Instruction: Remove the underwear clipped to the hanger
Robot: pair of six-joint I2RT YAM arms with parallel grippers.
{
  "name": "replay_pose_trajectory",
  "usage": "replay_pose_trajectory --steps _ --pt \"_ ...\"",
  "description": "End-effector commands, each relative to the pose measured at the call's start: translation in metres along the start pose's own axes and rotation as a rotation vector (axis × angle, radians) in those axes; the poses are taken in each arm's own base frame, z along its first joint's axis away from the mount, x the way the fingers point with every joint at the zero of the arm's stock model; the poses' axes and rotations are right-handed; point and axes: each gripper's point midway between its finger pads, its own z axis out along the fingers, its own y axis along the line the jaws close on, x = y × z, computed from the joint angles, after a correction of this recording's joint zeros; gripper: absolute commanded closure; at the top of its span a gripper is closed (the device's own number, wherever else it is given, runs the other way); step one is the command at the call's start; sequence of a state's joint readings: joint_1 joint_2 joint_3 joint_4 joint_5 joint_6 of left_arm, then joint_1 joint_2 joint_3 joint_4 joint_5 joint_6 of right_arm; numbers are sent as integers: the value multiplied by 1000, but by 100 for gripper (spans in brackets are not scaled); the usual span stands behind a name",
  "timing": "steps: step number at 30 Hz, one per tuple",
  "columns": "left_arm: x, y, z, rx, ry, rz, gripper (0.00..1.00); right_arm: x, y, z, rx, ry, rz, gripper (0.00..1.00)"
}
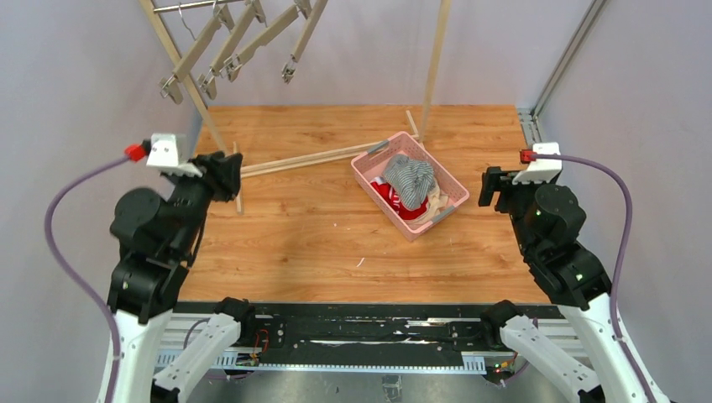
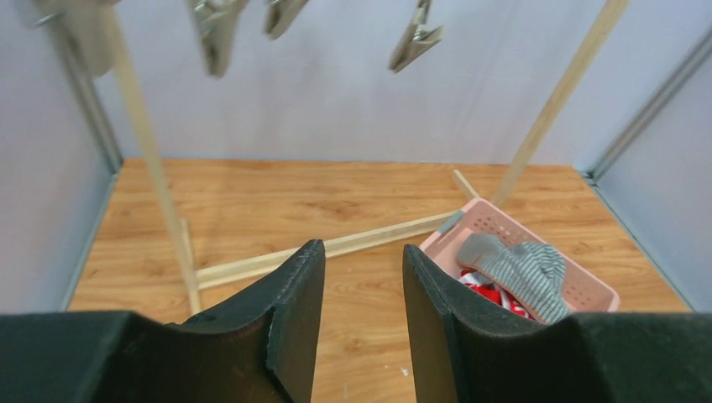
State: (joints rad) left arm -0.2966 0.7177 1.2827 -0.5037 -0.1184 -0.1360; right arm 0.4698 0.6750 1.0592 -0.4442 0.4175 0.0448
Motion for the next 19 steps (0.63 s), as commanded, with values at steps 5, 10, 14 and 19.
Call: replay_pose_trajectory --steps 5,10,14,19 --pt "79 49 -39 -214 81 -55 54 11 -40 -20 185 1 11 23" --pt "110 62 -48 -267 103 -63 54 18 -55 -34 245 -16 32 23" --pt "117 64 -52 -270 105 -61 54 30 -66 -37 312 37 2 23" --pt "128 66 -50 -278 139 -48 54 42 -61 -32 299 70 -7 23"
